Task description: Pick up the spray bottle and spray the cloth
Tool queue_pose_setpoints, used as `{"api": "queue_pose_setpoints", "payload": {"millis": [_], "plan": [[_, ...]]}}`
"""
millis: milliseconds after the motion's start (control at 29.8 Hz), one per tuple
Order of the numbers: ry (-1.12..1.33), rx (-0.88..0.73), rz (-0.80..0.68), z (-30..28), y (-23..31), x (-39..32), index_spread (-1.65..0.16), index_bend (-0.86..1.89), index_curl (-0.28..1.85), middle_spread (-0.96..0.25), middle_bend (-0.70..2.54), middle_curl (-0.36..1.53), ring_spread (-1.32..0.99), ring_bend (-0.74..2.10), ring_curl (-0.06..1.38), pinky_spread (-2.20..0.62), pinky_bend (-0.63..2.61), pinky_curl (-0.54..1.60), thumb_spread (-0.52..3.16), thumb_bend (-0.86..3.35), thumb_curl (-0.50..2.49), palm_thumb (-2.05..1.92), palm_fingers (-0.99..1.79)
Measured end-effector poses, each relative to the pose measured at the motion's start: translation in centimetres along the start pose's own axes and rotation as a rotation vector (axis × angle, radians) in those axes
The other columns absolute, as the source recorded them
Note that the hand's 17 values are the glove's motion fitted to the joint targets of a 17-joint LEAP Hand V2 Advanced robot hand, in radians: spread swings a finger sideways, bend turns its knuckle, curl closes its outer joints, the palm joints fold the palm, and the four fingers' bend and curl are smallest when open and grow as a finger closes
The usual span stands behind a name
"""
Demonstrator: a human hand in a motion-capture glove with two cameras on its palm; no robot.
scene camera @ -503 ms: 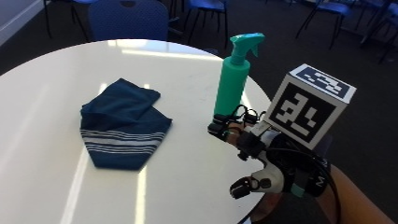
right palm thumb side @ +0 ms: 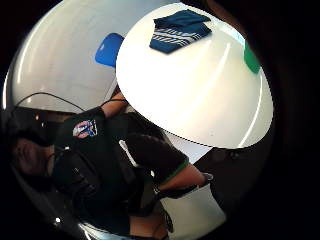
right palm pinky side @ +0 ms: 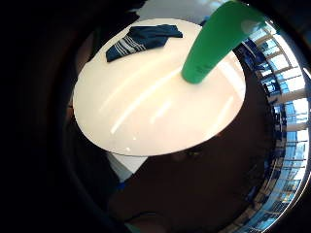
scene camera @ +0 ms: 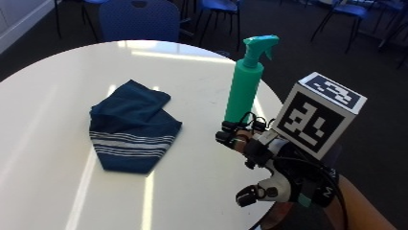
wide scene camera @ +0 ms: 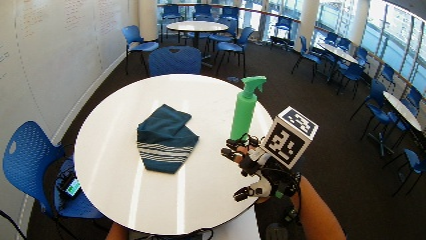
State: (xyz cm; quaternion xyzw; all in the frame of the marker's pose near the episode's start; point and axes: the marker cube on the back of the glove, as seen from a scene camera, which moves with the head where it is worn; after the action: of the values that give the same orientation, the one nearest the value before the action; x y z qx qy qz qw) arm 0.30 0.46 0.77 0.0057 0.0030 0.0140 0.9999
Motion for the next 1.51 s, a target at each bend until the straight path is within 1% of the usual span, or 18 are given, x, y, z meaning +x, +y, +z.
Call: {"api": "queue_pose_setpoints", "payload": {"millis": [570,704,805,939,1039,1207,1307,1408,1509], "plan": [[0.005,0.023,0.010,0.1,-0.6,0.0,-0.47,0.17,0.25,-0.12,0.20,0.25,-0.09,0.31,0.21,0.17,0.19,0.24,0.95,-0.03,0.23,0.23,0.32],[-0.005,0.055,0.031,0.0,-0.8,0.1,-0.47,0.17,0.26,-0.12,0.20,0.26,-0.09,0.32,0.22,0.17,0.18,0.24,0.96,-0.03,0.24,0.23,0.33],[-0.010,0.112,0.068,-0.3,-1.1,0.3,-0.47,0.17,0.26,-0.12,0.20,0.27,-0.09,0.33,0.23,0.18,0.18,0.25,0.97,-0.02,0.25,0.25,0.36],[-0.032,0.223,0.149,-1.0,-1.8,0.9,-0.46,0.17,0.27,-0.12,0.21,0.28,-0.09,0.34,0.24,0.18,0.17,0.25,0.99,-0.02,0.25,0.25,0.39],[-0.082,0.325,0.228,-1.6,-2.6,1.7,-0.45,0.17,0.28,-0.13,0.22,0.29,-0.09,0.38,0.25,0.20,0.16,0.25,1.00,-0.02,0.26,0.26,0.47],[-0.244,0.539,0.420,-2.0,-3.9,3.8,-0.44,0.16,0.28,-0.13,0.23,0.31,-0.09,0.43,0.27,0.21,0.17,0.25,1.02,-0.01,0.27,0.29,0.59],[-0.333,0.633,0.543,-1.7,-4.4,5.1,-0.42,0.18,0.29,-0.12,0.24,0.32,-0.08,0.44,0.29,0.21,0.16,0.25,1.04,0.02,0.29,0.37,0.66],[-0.335,0.715,0.648,-1.4,-4.7,6.3,-0.40,0.17,0.30,-0.10,0.24,0.33,-0.08,0.43,0.29,0.19,0.18,0.26,1.06,0.04,0.30,0.45,0.70],[-0.300,0.788,0.718,-1.7,-5.1,7.0,-0.39,0.18,0.31,-0.09,0.23,0.33,-0.07,0.42,0.30,0.18,0.18,0.27,1.06,0.05,0.32,0.51,0.72]]}}
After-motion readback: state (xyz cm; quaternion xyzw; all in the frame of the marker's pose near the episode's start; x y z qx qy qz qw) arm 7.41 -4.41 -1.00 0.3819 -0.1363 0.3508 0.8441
